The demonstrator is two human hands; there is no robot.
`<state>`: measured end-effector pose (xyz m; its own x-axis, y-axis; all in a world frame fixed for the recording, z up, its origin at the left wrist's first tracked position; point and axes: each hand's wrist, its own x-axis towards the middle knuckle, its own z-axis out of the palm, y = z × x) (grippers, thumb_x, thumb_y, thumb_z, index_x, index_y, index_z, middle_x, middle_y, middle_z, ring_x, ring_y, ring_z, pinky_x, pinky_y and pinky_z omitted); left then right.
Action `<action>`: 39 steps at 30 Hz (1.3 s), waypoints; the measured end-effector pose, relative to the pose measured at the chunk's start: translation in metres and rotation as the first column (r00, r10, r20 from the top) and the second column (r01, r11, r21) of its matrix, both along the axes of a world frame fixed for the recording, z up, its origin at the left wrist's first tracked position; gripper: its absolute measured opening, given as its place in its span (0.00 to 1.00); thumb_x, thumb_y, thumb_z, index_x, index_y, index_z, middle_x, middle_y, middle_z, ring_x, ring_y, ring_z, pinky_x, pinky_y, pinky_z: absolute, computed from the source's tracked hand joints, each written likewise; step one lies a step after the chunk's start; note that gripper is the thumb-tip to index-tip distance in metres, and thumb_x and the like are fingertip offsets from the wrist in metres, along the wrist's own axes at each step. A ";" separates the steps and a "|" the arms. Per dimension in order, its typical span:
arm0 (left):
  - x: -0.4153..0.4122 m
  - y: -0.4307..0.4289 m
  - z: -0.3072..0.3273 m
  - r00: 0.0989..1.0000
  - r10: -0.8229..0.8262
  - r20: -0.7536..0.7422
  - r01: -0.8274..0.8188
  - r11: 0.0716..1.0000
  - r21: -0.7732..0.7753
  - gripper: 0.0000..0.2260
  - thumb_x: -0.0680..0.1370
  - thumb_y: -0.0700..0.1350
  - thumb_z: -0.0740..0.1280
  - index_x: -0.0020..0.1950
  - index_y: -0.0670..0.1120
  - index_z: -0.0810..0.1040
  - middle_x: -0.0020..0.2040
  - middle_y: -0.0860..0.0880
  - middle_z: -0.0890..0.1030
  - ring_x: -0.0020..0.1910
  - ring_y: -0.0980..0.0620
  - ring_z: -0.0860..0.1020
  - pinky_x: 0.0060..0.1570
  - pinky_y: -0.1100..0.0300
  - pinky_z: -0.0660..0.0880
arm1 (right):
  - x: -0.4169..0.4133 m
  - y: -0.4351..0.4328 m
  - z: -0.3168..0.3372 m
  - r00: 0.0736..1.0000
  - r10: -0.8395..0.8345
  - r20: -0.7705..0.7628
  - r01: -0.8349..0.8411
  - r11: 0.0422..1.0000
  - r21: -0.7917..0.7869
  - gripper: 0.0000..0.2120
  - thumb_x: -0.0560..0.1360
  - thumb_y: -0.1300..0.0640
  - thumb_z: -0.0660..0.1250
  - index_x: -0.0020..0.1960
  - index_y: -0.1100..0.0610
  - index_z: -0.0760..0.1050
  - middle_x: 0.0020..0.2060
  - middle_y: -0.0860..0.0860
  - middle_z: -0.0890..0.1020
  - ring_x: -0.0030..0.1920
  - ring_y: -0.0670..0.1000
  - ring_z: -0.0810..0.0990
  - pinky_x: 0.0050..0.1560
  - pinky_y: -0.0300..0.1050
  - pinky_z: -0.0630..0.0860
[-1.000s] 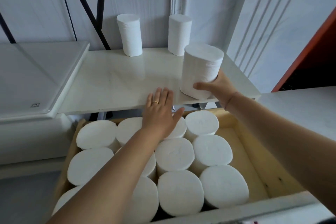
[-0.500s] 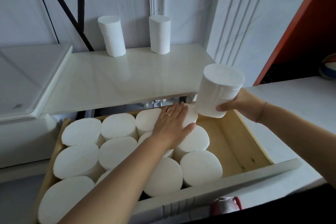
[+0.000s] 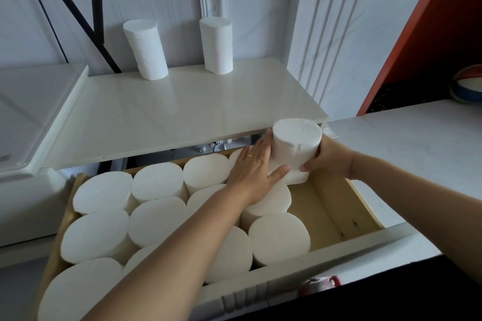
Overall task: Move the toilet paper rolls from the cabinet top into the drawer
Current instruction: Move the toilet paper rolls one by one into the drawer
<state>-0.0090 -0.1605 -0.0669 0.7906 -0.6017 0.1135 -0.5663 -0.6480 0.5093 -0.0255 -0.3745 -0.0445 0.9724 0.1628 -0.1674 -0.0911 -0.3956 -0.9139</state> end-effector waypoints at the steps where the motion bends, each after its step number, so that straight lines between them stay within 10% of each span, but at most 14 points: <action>1: 0.001 -0.001 0.000 1.000 0.004 0.000 -0.004 1.000 0.001 0.35 0.79 0.61 0.53 0.77 0.48 0.38 0.78 0.49 0.49 0.76 0.54 0.49 0.74 0.55 0.44 | -0.001 0.000 0.001 1.000 -0.006 0.001 0.006 1.000 0.028 0.33 0.65 0.75 0.73 0.60 0.47 0.71 0.51 0.42 0.83 0.56 0.45 0.80 0.48 0.35 0.79; 7: 0.001 -0.007 -0.002 0.998 0.054 -0.025 -0.054 0.999 0.006 0.34 0.79 0.61 0.52 0.77 0.48 0.39 0.78 0.50 0.51 0.75 0.52 0.49 0.69 0.61 0.39 | -0.002 0.011 -0.005 0.983 -0.137 -0.122 0.175 0.900 0.400 0.28 0.77 0.46 0.60 0.72 0.57 0.63 0.67 0.55 0.74 0.68 0.56 0.72 0.67 0.55 0.70; 17: 0.011 -0.020 -0.009 0.989 0.148 0.013 -0.144 0.978 -0.150 0.34 0.73 0.61 0.67 0.74 0.50 0.59 0.70 0.50 0.70 0.69 0.48 0.63 0.69 0.55 0.51 | 0.000 0.009 -0.013 0.966 -0.177 -0.188 0.241 0.875 0.420 0.23 0.78 0.64 0.61 0.72 0.61 0.62 0.62 0.58 0.74 0.60 0.57 0.76 0.60 0.51 0.75; 32: 0.016 -0.020 -0.014 0.993 0.075 0.096 -0.069 0.996 -0.056 0.30 0.74 0.60 0.66 0.72 0.49 0.64 0.72 0.48 0.69 0.74 0.51 0.59 0.72 0.55 0.45 | 0.004 0.012 -0.026 0.931 -0.341 -0.129 0.358 0.923 0.143 0.24 0.72 0.65 0.71 0.66 0.61 0.69 0.63 0.61 0.74 0.62 0.62 0.74 0.65 0.60 0.73; 39: 0.018 0.004 -0.013 0.981 -0.027 0.191 -0.024 0.965 0.261 0.29 0.80 0.61 0.49 0.77 0.50 0.50 0.78 0.52 0.49 0.76 0.54 0.45 0.71 0.55 0.37 | -0.001 0.021 -0.015 0.938 -0.313 0.149 0.341 0.907 -0.248 0.23 0.71 0.60 0.73 0.64 0.55 0.71 0.59 0.50 0.76 0.60 0.53 0.75 0.63 0.48 0.72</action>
<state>0.0085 -0.1561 -0.0796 0.7687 -0.6317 0.1008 -0.6373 -0.7429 0.2047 -0.0265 -0.3531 -0.0600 0.9774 -0.2040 -0.0560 -0.1683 -0.5894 -0.7901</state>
